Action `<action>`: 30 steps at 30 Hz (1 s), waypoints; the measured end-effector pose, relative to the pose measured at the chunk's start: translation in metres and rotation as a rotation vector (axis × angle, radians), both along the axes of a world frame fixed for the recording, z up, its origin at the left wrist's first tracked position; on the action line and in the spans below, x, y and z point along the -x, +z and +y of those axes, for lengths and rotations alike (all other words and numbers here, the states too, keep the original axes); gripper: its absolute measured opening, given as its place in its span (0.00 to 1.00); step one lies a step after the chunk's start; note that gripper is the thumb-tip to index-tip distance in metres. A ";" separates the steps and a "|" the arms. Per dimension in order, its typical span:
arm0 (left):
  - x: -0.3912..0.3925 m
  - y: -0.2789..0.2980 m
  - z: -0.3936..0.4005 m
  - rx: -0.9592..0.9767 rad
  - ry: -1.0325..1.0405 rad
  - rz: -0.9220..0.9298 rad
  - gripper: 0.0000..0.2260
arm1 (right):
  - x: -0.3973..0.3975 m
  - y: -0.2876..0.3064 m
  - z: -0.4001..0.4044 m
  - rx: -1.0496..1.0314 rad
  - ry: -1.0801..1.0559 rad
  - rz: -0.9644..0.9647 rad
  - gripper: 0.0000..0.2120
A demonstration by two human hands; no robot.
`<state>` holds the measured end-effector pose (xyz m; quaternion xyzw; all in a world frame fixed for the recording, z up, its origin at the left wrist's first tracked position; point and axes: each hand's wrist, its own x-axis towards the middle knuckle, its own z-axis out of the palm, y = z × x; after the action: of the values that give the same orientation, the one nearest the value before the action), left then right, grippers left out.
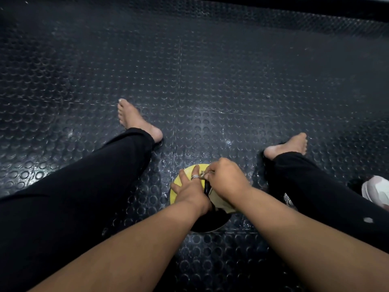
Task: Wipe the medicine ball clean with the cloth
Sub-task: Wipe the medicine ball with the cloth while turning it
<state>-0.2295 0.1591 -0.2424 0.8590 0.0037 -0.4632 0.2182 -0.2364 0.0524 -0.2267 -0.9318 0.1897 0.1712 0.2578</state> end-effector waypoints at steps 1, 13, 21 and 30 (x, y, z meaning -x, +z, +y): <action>0.001 -0.001 0.000 -0.007 -0.003 -0.007 0.51 | 0.004 0.002 0.003 -0.003 0.001 -0.011 0.07; 0.002 0.000 0.006 0.018 -0.005 -0.020 0.50 | 0.022 0.002 0.004 -0.020 -0.054 -0.057 0.09; 0.003 0.005 -0.003 0.001 -0.035 -0.045 0.46 | 0.025 -0.002 -0.003 0.007 -0.184 -0.063 0.07; -0.003 0.001 -0.004 0.023 0.001 -0.044 0.46 | 0.007 -0.006 -0.004 0.023 -0.199 -0.027 0.06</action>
<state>-0.2260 0.1555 -0.2411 0.8664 -0.0061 -0.4441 0.2283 -0.2435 0.0486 -0.2323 -0.9135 0.2798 0.1297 0.2654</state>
